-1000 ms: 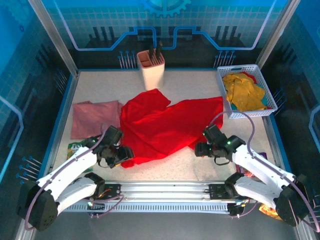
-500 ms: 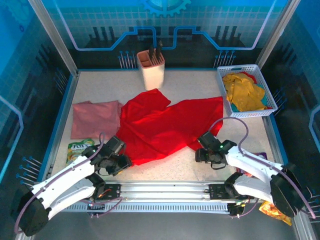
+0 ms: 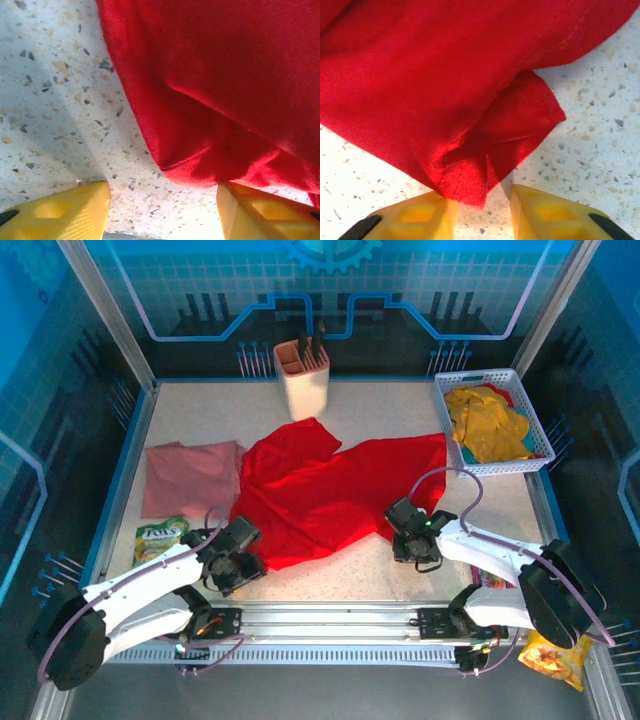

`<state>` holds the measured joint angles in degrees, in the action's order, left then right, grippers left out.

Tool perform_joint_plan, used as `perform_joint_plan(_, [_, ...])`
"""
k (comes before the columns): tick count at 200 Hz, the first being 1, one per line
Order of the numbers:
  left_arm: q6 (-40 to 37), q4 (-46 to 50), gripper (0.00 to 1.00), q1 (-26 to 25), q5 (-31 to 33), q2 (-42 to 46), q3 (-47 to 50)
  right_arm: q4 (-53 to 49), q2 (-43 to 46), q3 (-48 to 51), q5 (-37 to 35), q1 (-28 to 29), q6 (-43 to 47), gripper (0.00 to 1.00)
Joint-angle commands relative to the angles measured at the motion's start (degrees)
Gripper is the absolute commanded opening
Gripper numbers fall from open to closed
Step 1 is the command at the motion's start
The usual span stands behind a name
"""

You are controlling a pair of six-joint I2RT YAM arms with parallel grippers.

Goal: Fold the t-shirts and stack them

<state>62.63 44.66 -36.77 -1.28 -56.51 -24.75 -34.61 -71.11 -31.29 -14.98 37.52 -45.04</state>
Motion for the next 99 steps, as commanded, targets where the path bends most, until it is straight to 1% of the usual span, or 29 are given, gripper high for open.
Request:
perform_joint_plan(1, [-1.8, -5.0, 0.59, -0.3, 2.8, -1.5, -1.1, 3.7, -0.1, -1.1, -4.7, 0.3, -1.0, 0.29])
perform_joint_plan(22, [-2.5, -5.8, 0.58, -0.3, 4.8, -1.4, -1.9, 4.0, 0.3, -1.1, -4.9, 0.3, -1.1, 0.22])
perform_joint_plan(43, [-3.9, -6.1, 0.55, 0.0, 7.3, -1.7, -3.2, 3.5, 0.3, -1.5, -5.2, 0.1, -1.1, 0.12])
perform_joint_plan(55, [-5.9, -6.0, 0.52, 0.7, 8.3, -2.3, -4.3, 3.0, 0.3, -1.8, -5.1, -0.2, -1.1, 0.04])
perform_joint_plan(67, [-8.3, -6.0, 0.50, 1.8, 9.2, -3.1, -5.5, 2.1, 0.4, -2.5, -4.6, -0.6, -1.1, 0.00])
perform_joint_plan(99, [-13.5, -8.1, 0.50, 5.8, 8.6, -5.5, -6.9, -1.9, 1.9, -3.9, -3.8, -1.0, -0.8, 0.00])
